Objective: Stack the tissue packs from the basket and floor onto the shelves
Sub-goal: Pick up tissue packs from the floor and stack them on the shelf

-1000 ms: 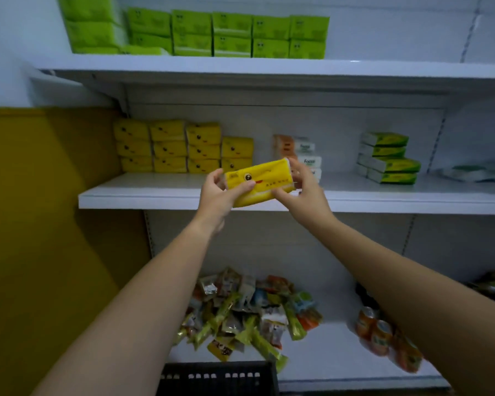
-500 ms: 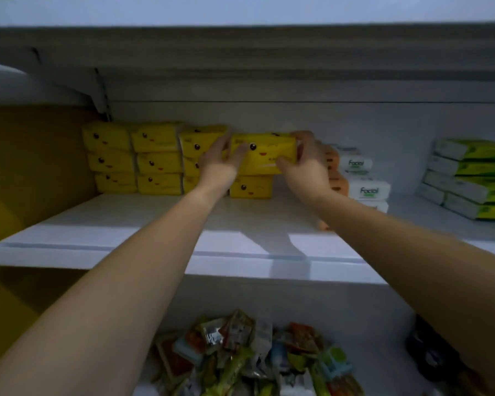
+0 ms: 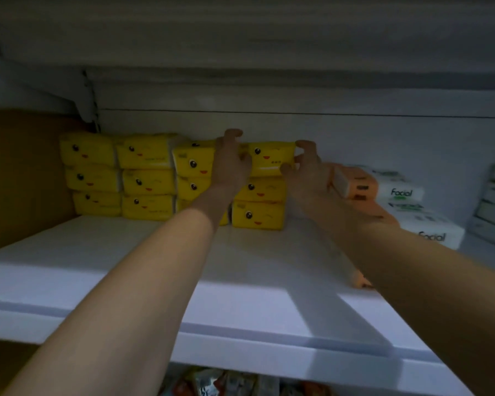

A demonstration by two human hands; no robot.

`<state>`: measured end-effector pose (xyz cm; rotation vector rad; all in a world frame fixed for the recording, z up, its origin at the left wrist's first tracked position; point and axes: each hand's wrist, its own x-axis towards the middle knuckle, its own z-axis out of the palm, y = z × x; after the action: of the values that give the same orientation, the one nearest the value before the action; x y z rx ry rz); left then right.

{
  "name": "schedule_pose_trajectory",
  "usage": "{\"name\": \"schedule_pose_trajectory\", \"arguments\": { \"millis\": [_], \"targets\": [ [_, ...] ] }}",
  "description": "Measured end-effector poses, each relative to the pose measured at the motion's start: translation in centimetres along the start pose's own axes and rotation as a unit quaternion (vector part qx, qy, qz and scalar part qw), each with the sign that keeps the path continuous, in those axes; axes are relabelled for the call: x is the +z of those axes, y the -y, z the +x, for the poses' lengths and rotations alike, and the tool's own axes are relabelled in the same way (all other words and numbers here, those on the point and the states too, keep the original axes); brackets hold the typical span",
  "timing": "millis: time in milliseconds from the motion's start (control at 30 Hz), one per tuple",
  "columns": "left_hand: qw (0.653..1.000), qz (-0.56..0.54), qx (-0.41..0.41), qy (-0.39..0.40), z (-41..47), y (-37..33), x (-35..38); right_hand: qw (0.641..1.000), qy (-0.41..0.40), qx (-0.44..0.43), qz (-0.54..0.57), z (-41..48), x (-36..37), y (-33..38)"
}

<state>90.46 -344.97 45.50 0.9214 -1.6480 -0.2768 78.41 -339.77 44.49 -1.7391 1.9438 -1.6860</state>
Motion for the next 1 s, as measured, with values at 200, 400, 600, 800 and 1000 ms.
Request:
{"name": "schedule_pose_trajectory", "arguments": {
  "millis": [200,400,600,800,1000],
  "targets": [
    [0.975,0.19,0.086,0.079,-1.6,1.6,0.7,0.991,0.036,-0.057,-0.116,-0.7,0.3,-0.8],
    [0.933,0.317,0.099,0.141,-2.4,2.7,1.0,0.98,0.126,-0.064,-0.143,-0.1,1.8,-1.2],
    [0.954,0.257,0.061,0.143,-4.4,1.4,-0.5,0.968,0.15,-0.088,-0.18,-2.6,0.1,-0.9],
    [0.949,0.241,0.025,0.201,-10.2,-1.6,-3.7,0.942,0.227,-0.097,-0.226,-10.0,-4.1,0.9],
    [0.942,0.214,0.052,0.253,-19.0,-6.7,-7.9,0.924,0.247,-0.118,-0.268,-21.7,-11.2,2.4]
  ]
}}
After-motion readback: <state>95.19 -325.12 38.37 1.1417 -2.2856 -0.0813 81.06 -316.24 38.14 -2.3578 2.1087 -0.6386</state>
